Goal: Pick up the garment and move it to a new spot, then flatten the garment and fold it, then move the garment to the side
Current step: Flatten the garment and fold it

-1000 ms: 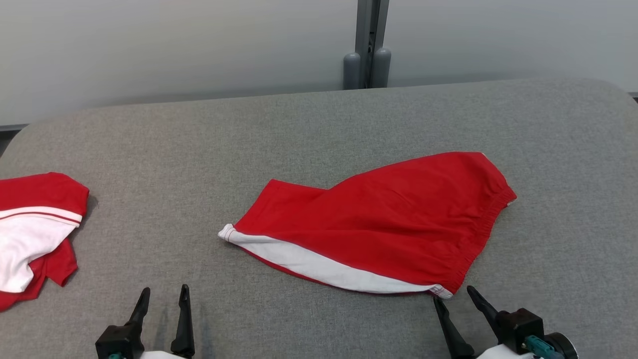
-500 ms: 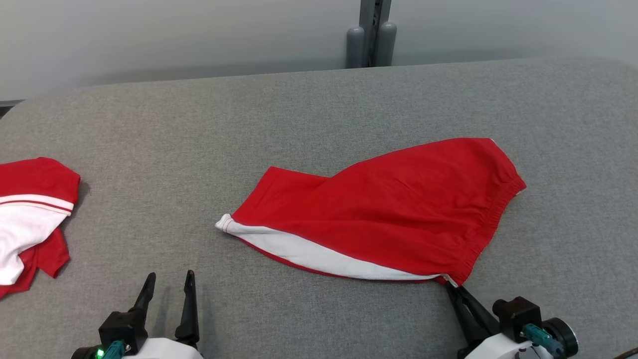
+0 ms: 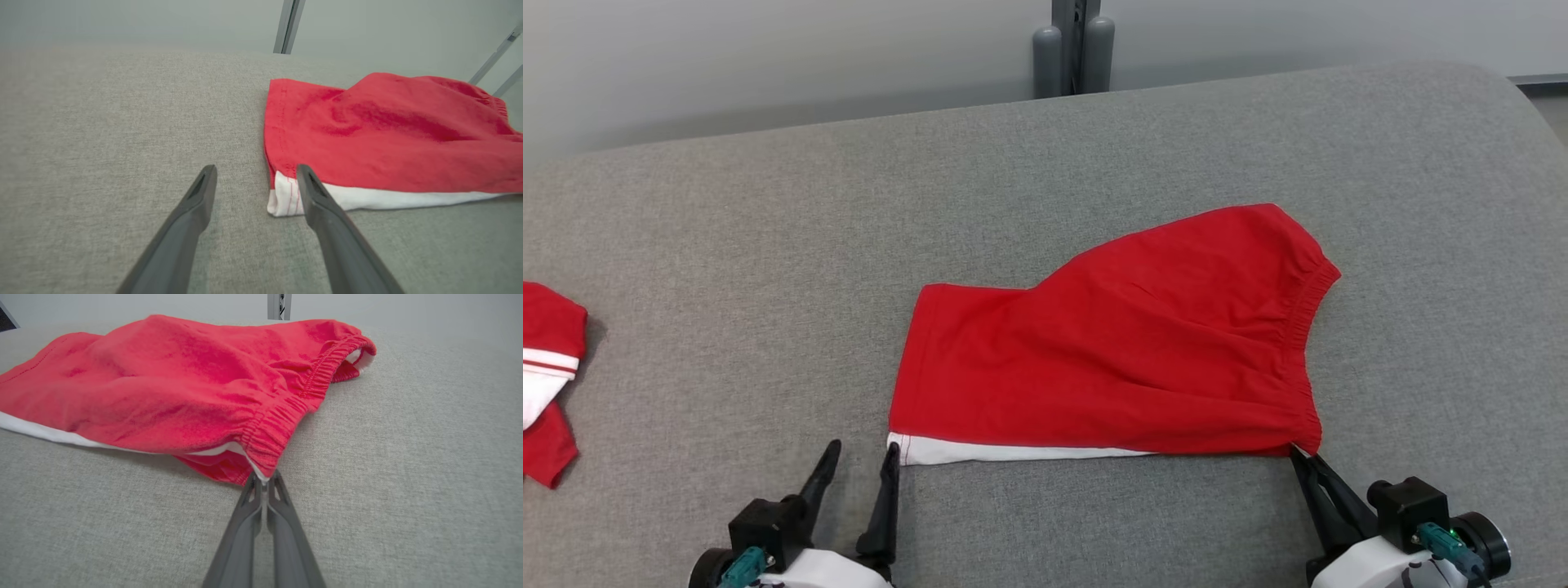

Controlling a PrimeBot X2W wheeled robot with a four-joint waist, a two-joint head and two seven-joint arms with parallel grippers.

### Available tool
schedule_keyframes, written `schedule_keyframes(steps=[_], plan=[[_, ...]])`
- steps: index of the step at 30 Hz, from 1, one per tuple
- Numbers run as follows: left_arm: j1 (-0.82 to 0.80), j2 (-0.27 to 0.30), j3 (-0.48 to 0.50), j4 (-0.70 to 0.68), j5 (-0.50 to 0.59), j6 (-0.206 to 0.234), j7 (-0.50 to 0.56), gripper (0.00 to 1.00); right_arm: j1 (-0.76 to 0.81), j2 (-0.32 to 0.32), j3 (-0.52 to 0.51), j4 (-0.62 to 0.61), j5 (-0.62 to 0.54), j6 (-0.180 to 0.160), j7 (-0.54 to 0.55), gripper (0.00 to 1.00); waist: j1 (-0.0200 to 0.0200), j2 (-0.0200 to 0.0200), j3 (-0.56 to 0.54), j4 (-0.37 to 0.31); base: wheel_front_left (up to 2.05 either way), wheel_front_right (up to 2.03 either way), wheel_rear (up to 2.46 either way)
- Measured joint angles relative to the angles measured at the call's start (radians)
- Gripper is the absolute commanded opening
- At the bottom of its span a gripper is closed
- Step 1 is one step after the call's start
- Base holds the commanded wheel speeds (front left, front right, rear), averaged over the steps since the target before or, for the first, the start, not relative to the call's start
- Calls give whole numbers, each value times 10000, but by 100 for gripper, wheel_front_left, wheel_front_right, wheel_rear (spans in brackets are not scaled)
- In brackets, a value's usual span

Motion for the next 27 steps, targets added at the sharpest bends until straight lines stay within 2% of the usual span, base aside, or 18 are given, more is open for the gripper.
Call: schedule_keyframes(steps=[14, 15, 16, 17, 18, 19, 24, 27], plan=[[-324, 0, -623, 878, -445, -401, 0, 100, -114, 44, 127, -96, -69, 0, 0, 0, 0, 0, 185, -224, 0, 0, 0], [-349, 2, -623, 882, -445, -401, 0, 97, -116, 42, 159, -98, -69, 0, 0, 0, 1, 0, 193, -238, 0, 0, 0], [-359, -2, -623, 884, -445, -403, 0, 90, -118, 42, 182, -104, -67, 0, 0, 0, 0, 0, 205, -250, 0, 0, 0], [-364, 0, -616, 884, -445, -407, 0, 60, -123, 42, 192, -111, -65, 0, 0, 0, 0, 0, 220, -265, 0, 0, 0], [-378, 0, -608, 882, -445, -410, 0, 39, -137, 42, 205, -119, -63, 0, 0, 0, 0, 0, 237, -279, 0, 0, 0], [-400, 2, -606, 882, -441, -412, 0, 0, -167, 42, 211, -125, -59, 0, 0, 0, 0, 0, 256, -291, 0, 0, 0], [-500, -2, -579, 826, -389, -416, 0, 0, -291, 75, 245, -268, -23, 0, 0, 0, 0, 0, 305, -304, 0, 0, 0], [-514, -6, -311, 336, -376, -447, 0, 0, -345, 82, 357, -520, 77, 0, -2, 0, 0, 0, 238, -282, 0, 0, 0]])
